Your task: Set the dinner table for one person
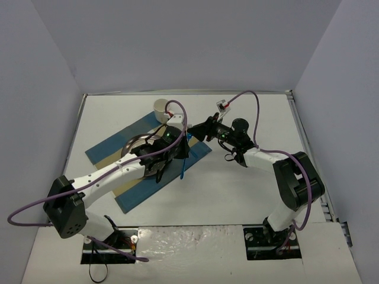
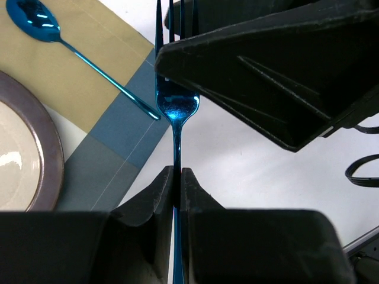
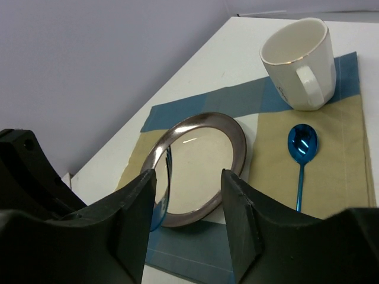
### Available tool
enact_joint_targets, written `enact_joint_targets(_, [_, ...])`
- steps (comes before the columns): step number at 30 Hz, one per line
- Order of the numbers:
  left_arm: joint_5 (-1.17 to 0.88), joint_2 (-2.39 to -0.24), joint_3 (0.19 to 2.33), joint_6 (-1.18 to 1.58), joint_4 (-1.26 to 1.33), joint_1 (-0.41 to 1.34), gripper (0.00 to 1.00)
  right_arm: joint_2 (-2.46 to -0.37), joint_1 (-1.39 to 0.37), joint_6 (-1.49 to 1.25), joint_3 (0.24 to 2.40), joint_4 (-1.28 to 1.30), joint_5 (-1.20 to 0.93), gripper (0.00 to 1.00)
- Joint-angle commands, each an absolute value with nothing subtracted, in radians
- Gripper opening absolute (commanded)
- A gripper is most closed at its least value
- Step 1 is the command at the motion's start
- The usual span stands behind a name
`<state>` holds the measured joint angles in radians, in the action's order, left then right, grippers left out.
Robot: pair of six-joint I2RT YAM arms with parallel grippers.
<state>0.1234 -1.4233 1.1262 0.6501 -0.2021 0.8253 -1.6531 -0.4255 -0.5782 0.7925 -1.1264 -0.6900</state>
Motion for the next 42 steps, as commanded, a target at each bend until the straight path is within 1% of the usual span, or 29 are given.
enact_joint_targets(1, [0.209, -1.341, 1.110, 0.679, -0.207, 0.833, 0.00, -1.571, -0.429, -0.465, 0.820, -1.048, -0.634, 0.58])
enact_joint_targets(4, [0.276, -1.309, 1.084, 0.697, -0.241, 0.833, 0.00, -1.530, -0.427, -0.380, 0.842, -0.923, -0.573, 0.73])
enact_joint_targets(8, [0.373, -1.260, 1.034, 0.729, -0.310, 0.820, 0.00, -1.476, -0.415, -0.325, 0.858, -0.783, -0.491, 0.86])
enact_joint_targets(11, [0.393, -1.211, 0.976, 0.762, -0.333, 0.775, 0.00, -1.422, -0.405, -0.284, 0.869, -0.676, -0.425, 0.98])
enact_joint_targets(13, [0.397, -1.178, 0.938, 0.783, -0.349, 0.736, 0.00, -1.380, -0.402, -0.249, 0.879, -0.601, -0.382, 1.00])
enact_joint_targets(19, [0.424, -1.091, 0.859, 0.817, -0.430, 0.613, 0.00, -1.234, -0.401, -0.222, 0.897, -0.389, -0.259, 1.00])
enact_joint_targets(22, [0.421, -1.067, 0.830, 0.817, -0.463, 0.511, 0.00, -1.184, -0.400, -0.219, 0.881, -0.313, -0.222, 1.00])
enact_joint_targets(25, [0.404, -1.067, 0.799, 0.807, -0.462, 0.424, 0.00, -1.132, -0.400, -0.226, 0.845, -0.301, -0.230, 1.00])
enact_joint_targets(32, [0.364, -1.110, 0.709, 0.799, -0.383, 0.244, 0.00, -1.044, -0.400, -0.299, 0.766, -0.353, -0.337, 1.00])
enact_joint_targets(38, [0.313, -1.188, 0.661, 0.823, -0.314, 0.161, 0.00, -1.003, -0.401, -0.290, 0.731, -0.346, -0.358, 1.00])
enact_joint_targets(42, [0.304, -1.188, 0.605, 0.852, -0.267, 0.141, 0.00, -0.983, -0.421, -0.276, 0.724, -0.341, -0.361, 1.00])
